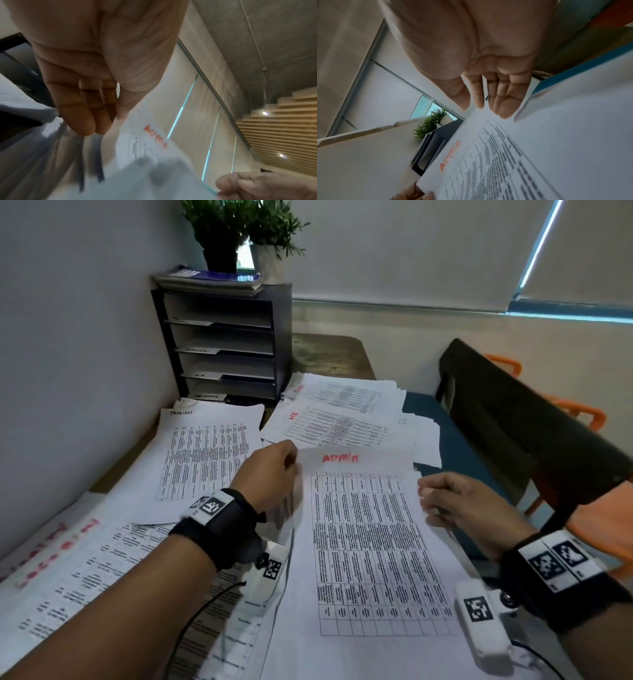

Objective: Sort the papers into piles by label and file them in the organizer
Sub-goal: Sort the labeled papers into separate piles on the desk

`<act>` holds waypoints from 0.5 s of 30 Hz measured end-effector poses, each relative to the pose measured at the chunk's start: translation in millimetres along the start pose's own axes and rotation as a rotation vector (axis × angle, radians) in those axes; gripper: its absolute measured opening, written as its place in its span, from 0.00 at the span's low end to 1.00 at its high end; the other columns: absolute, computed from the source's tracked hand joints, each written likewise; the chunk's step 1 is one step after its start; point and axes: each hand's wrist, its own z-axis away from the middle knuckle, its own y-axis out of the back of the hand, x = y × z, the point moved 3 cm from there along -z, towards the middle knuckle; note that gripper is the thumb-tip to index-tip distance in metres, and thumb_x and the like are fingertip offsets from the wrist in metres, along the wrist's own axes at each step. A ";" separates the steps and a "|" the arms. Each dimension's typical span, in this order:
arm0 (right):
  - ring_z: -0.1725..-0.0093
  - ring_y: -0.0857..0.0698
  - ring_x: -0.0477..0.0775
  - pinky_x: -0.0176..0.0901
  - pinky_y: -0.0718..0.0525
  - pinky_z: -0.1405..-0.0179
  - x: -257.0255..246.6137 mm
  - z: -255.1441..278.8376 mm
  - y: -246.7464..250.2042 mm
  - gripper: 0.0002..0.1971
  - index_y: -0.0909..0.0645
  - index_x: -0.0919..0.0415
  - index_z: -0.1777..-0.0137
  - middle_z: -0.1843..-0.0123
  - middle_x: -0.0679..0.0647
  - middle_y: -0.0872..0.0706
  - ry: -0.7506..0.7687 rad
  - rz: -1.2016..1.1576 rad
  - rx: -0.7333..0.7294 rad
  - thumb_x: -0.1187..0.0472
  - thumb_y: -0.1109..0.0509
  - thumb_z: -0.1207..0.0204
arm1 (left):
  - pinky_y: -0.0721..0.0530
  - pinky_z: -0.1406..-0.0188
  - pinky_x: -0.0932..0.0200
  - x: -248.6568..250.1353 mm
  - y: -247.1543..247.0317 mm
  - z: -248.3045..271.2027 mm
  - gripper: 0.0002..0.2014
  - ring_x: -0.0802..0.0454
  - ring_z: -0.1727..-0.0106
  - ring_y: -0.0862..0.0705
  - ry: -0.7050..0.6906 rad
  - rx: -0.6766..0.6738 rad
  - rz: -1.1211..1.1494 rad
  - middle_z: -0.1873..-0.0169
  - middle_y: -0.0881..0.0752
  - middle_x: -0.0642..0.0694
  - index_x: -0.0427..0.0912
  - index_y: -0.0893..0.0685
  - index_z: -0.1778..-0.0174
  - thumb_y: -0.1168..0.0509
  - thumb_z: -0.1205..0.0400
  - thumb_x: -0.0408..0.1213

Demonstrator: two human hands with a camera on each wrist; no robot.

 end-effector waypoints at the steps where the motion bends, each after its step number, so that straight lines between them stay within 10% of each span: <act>1: 0.52 0.15 0.54 0.47 0.13 0.50 -0.7 -0.2 2.1 0.09 0.16 0.62 0.40 0.51 0.60 0.13 0.010 0.002 0.013 0.65 0.31 0.18 | 0.26 0.67 0.54 -3.2 -0.4 -0.2 0.10 0.44 0.60 0.19 0.022 -0.009 0.025 0.63 0.17 0.48 0.46 0.26 0.60 0.38 0.13 0.38; 8: 0.42 0.10 0.54 0.55 0.16 0.35 -1.1 -0.8 6.0 0.21 0.21 0.58 0.34 0.41 0.52 0.10 0.014 0.034 0.000 0.59 0.22 0.25 | 0.16 0.51 0.40 -12.5 -1.3 -1.6 0.09 0.36 0.56 0.15 0.114 -0.031 0.334 0.58 0.13 0.37 0.36 0.23 0.54 0.36 0.13 0.39; 15: 0.42 0.09 0.65 0.63 0.18 0.35 -3.9 17.2 -10.9 0.14 0.18 0.66 0.34 0.40 0.64 0.09 -0.114 -0.091 -0.284 0.68 0.35 0.18 | 0.12 0.50 0.32 -22.4 0.1 -5.6 0.08 0.43 0.62 0.17 0.286 0.065 0.723 0.66 0.16 0.40 0.40 0.23 0.60 0.37 0.14 0.31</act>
